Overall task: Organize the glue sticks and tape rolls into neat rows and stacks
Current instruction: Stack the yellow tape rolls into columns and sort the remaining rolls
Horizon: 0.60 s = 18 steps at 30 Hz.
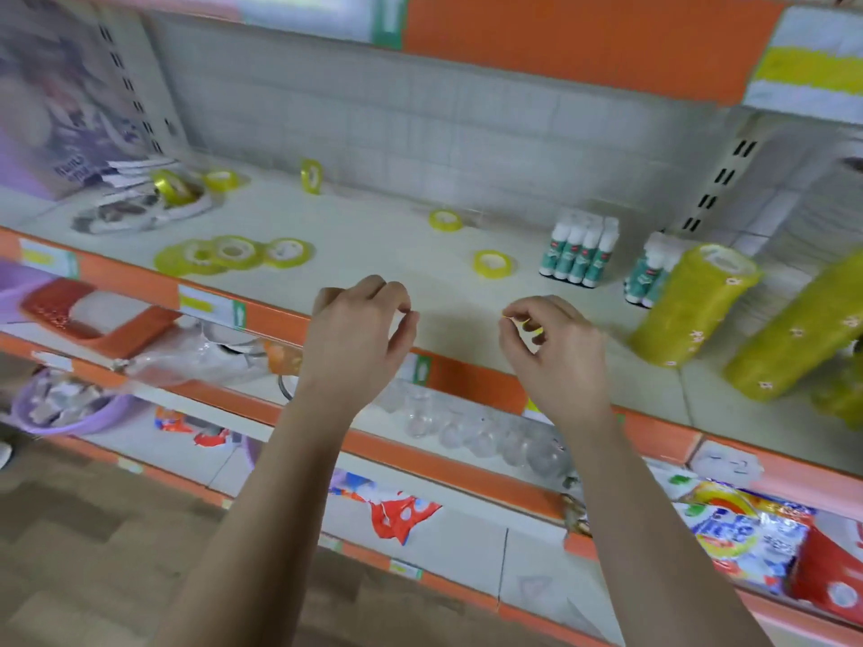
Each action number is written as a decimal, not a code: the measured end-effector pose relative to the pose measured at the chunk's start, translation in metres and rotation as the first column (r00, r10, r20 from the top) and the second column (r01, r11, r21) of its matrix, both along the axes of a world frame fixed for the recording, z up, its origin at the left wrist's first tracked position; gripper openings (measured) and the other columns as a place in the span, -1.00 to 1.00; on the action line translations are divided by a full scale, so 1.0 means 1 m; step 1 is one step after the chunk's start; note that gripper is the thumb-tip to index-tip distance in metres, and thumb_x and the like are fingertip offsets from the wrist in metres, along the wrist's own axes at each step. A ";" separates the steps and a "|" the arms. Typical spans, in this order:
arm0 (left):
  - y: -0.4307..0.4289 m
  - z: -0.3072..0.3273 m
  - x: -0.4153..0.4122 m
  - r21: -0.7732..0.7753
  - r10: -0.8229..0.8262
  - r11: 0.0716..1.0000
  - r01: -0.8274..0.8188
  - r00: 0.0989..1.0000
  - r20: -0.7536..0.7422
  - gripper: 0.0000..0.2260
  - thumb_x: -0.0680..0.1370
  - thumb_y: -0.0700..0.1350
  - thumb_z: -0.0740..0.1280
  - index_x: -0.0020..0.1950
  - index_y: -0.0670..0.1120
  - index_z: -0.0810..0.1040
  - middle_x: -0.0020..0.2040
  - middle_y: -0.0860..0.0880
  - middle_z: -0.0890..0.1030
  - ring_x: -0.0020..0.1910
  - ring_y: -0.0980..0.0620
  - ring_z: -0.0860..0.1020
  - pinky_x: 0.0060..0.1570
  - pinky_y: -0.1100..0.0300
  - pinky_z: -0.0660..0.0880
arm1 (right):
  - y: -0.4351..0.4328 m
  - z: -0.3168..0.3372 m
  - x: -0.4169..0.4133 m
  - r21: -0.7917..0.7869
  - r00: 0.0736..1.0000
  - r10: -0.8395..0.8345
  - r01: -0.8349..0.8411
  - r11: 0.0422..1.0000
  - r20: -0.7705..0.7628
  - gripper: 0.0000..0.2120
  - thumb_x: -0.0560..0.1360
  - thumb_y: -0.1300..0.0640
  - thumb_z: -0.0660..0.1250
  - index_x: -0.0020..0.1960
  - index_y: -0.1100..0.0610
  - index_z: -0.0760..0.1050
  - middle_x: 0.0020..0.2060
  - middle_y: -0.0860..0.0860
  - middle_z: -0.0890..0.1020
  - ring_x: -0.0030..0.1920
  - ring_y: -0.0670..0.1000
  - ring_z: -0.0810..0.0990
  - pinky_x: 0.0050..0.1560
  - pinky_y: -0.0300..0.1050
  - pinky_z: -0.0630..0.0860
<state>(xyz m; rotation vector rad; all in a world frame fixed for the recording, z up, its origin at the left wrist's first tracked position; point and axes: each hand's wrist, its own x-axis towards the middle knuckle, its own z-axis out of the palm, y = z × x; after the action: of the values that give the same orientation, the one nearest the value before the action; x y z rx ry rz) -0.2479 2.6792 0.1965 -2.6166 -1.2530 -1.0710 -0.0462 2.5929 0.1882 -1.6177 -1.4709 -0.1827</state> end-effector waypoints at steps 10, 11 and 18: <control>0.071 -0.004 -0.062 -0.050 -0.055 0.997 0.054 0.998 -0.013 -0.77 0.52 0.02 0.18 -0.10 -0.06 0.57 -0.15 -0.01 0.59 -0.30 -0.13 0.56 -0.09 0.05 0.41 | 0.101 0.002 -0.045 -0.043 0.997 -0.080 0.080 0.996 0.012 -0.86 0.43 0.12 0.34 -0.11 0.16 0.63 -0.15 0.05 0.64 -0.16 0.06 0.59 -0.12 0.05 0.57; 0.077 -0.006 -0.063 -0.056 -0.064 0.996 0.064 0.998 -0.006 -0.77 0.52 0.02 0.18 -0.10 -0.06 0.57 -0.14 -0.01 0.59 -0.30 -0.13 0.56 -0.09 0.05 0.41 | 0.109 0.002 -0.044 -0.050 0.996 -0.084 0.085 0.995 0.016 -0.86 0.42 0.12 0.34 -0.11 0.16 0.63 -0.15 0.05 0.64 -0.17 0.04 0.58 -0.12 0.03 0.57; 0.113 -0.021 -0.073 -0.098 -0.074 0.992 0.075 0.997 0.012 -0.79 0.52 -0.01 0.21 -0.06 -0.07 0.58 -0.12 -0.01 0.60 -0.24 -0.12 0.57 -0.09 0.06 0.40 | 0.167 -0.003 -0.037 -0.103 0.995 -0.104 0.104 0.989 0.001 -0.86 0.43 0.11 0.35 -0.09 0.16 0.62 -0.14 0.08 0.63 -0.17 0.09 0.59 -0.12 0.07 0.56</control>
<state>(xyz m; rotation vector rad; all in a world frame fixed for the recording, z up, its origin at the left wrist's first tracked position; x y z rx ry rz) -0.3212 2.7922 0.1755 -2.7548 -1.2501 -1.0586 -0.0829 2.7597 0.1849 -1.7783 -1.4132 -0.1641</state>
